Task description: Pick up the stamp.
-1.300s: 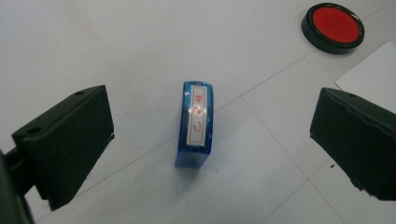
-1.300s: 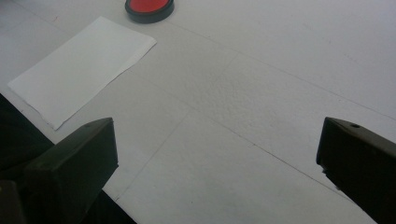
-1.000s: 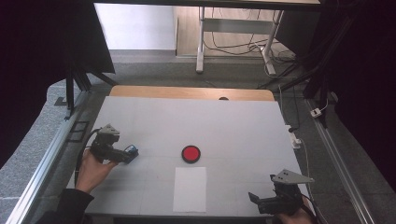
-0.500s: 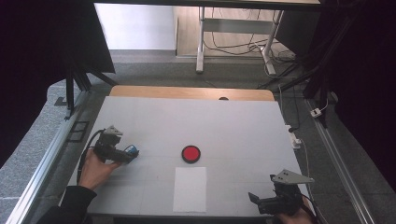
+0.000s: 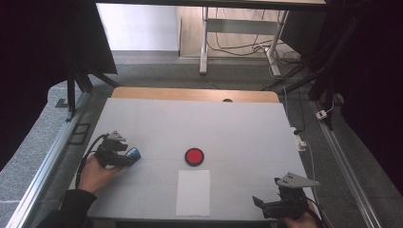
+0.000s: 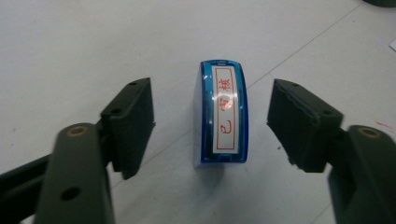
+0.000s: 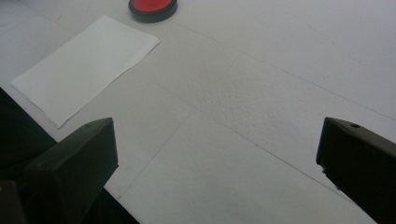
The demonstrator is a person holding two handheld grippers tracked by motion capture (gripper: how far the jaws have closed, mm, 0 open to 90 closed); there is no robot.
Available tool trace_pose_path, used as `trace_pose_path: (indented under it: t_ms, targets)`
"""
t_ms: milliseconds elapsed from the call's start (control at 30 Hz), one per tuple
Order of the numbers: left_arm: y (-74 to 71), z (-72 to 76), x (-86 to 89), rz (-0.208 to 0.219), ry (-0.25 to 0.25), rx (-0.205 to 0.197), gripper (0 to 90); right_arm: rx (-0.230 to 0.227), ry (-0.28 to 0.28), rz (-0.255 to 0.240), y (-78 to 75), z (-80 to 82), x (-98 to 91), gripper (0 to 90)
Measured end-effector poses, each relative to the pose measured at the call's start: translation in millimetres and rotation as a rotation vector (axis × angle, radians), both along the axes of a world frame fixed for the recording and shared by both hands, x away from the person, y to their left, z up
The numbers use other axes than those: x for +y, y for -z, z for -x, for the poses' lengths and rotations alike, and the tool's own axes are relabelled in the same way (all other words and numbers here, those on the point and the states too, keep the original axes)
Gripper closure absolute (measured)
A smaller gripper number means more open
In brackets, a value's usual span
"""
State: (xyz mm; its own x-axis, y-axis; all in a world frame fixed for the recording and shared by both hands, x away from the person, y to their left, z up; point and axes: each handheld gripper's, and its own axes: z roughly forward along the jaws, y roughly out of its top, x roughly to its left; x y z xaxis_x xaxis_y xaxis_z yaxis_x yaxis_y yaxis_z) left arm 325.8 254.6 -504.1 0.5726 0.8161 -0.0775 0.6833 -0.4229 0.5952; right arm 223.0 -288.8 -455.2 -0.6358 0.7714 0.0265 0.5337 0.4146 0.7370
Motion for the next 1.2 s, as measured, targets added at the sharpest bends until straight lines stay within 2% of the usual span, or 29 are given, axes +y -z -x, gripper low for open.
trace_pose_path:
  t_ms: [100,300,533,567,600,700,800,933,1200]
  targets:
    - [-0.2,0.1,1.2,0.006,0.005,0.011,40.9,0.0,-0.001,-0.001,0.0,0.1,0.3,0.0]
    - [-1.3,0.4,1.7,0.013,0.019,0.014,50.2,-0.001,-0.004,0.0,0.1,0.2,0.4,0.0]
    - [-1.5,0.8,-0.3,-0.003,0.026,0.002,63.4,0.0,-0.009,0.003,0.2,0.2,0.6,0.0]
    - [-0.5,1.1,-1.6,-0.021,0.04,-0.004,66.7,-0.001,-0.01,0.003,0.2,0.2,0.6,0.0]
    - [-0.5,1.1,-1.6,-0.021,0.04,-0.004,68.5,0.0,-0.01,0.004,0.2,0.3,0.7,0.0]
    - [-0.8,2.2,-4.6,-0.057,0.055,-0.025,70.0,-0.001,-0.01,0.005,0.1,0.3,0.7,0.0]
    - [-1.1,2.3,-5.4,-0.063,0.061,-0.028,70.2,-0.001,-0.011,0.006,0.1,0.3,0.8,0.0]
    - [-2.1,2.4,-6.4,-0.056,0.061,-0.022,70.3,-0.001,-0.012,0.006,0.1,0.4,0.8,0.0]
    - [-8.6,4.5,-6.5,-0.022,0.052,-0.037,70.3,-0.003,-0.013,0.007,0.1,0.5,1.0,0.0]
